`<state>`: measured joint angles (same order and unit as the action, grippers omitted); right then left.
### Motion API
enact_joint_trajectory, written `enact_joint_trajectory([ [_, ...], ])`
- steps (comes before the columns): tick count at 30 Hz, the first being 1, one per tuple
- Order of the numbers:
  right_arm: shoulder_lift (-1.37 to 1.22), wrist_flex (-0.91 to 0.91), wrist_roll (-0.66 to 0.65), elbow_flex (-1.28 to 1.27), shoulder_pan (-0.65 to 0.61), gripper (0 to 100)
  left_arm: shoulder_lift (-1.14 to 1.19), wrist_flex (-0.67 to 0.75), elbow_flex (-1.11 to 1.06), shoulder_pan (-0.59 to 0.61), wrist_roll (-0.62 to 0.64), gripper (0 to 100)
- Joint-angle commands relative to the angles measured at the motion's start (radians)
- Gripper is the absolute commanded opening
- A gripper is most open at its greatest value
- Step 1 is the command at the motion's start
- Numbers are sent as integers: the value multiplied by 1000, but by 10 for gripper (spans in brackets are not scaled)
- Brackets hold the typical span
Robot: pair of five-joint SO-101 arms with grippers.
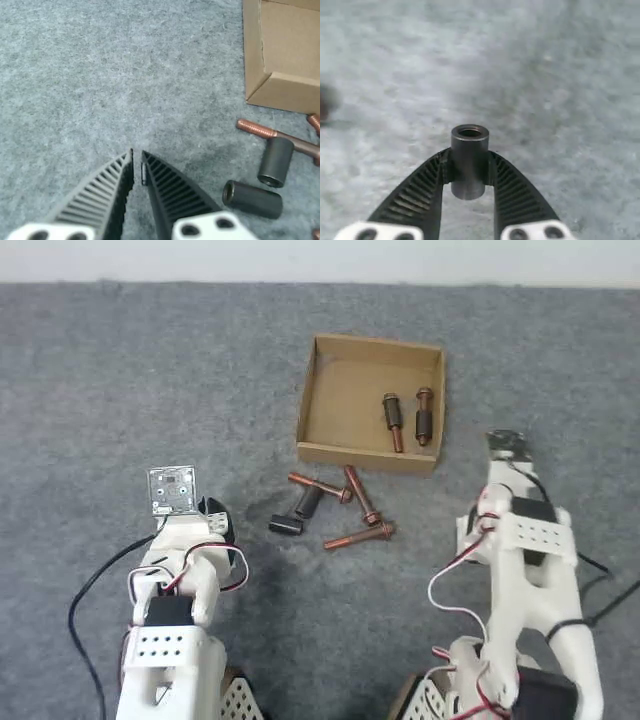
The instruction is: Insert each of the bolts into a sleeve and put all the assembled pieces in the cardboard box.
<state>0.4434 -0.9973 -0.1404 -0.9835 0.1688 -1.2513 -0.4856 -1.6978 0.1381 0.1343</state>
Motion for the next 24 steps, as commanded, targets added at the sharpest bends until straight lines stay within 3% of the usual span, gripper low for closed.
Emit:
enact_joint_trajectory([
  [1, 36, 22, 3, -12, 64, 7, -21, -25, 35, -46, -8, 26],
  [7, 38, 84, -78, -92, 114, 7, -18, -479, 352, -103, -78, 27],
  [12, 39, 88, -80, -98, 143, 7, -17, -793, 654, -244, -112, 27],
  [18, 39, 88, -80, -98, 145, 7, 11, -956, 851, -371, -114, 27],
  [24, 36, 90, -81, -97, 145, 7, 318, -1068, 1066, -468, -118, 27],
])
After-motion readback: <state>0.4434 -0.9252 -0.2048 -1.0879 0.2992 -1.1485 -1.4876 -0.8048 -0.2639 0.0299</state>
